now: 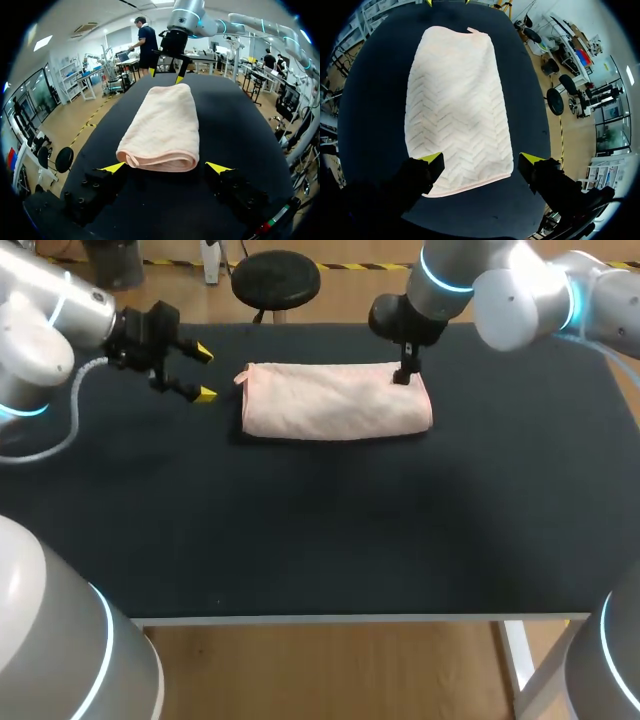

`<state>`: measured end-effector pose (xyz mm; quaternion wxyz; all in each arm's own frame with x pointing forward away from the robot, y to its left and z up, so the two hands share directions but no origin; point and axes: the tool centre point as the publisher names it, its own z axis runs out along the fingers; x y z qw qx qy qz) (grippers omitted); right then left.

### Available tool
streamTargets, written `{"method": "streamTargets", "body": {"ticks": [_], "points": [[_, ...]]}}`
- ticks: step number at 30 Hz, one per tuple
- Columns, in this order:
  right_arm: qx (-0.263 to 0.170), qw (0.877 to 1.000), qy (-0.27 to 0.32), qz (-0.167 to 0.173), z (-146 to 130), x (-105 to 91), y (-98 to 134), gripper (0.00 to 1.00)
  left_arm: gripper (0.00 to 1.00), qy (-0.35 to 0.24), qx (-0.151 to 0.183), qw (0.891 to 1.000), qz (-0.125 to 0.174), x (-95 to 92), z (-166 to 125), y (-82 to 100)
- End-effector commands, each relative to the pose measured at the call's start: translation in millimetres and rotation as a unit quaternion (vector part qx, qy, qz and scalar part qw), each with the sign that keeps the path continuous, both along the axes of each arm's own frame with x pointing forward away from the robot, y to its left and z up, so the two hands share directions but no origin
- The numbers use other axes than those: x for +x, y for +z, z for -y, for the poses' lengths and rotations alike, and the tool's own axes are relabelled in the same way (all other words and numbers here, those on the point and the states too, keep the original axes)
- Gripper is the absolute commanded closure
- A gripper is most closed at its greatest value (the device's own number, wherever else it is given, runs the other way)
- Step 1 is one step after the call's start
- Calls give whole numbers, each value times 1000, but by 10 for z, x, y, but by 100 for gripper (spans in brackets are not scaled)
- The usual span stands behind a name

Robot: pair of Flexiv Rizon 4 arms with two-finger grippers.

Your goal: Fold the towel

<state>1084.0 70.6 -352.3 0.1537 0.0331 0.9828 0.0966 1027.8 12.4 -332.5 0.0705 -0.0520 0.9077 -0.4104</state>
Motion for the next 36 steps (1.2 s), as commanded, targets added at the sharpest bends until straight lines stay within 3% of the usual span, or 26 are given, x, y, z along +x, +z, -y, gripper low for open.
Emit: {"method": "streamTargets", "body": {"ticks": [1, 27, 30, 33, 36], "points": [[-8, 1000, 9, 6, 27, -115, 67, 0, 0, 5, -16, 1000, 11, -67, -8, -8], [-20, 1000, 19, 11, 32, -157, 99, 0, 0, -7, -19, 1000, 8, -72, -8, -7], [113, 991, -64, 24, 52, -45, 103, 0, 0, -7, -19, 1000, 8, -72, -8, -7], [229, 963, -142, 19, 56, 25, 187, 0, 0, -7, -19, 1000, 8, -72, -8, -7], [297, 933, -200, 23, 98, 17, 264, 0, 0, -7, -19, 1000, 8, -72, -8, -7]]}}
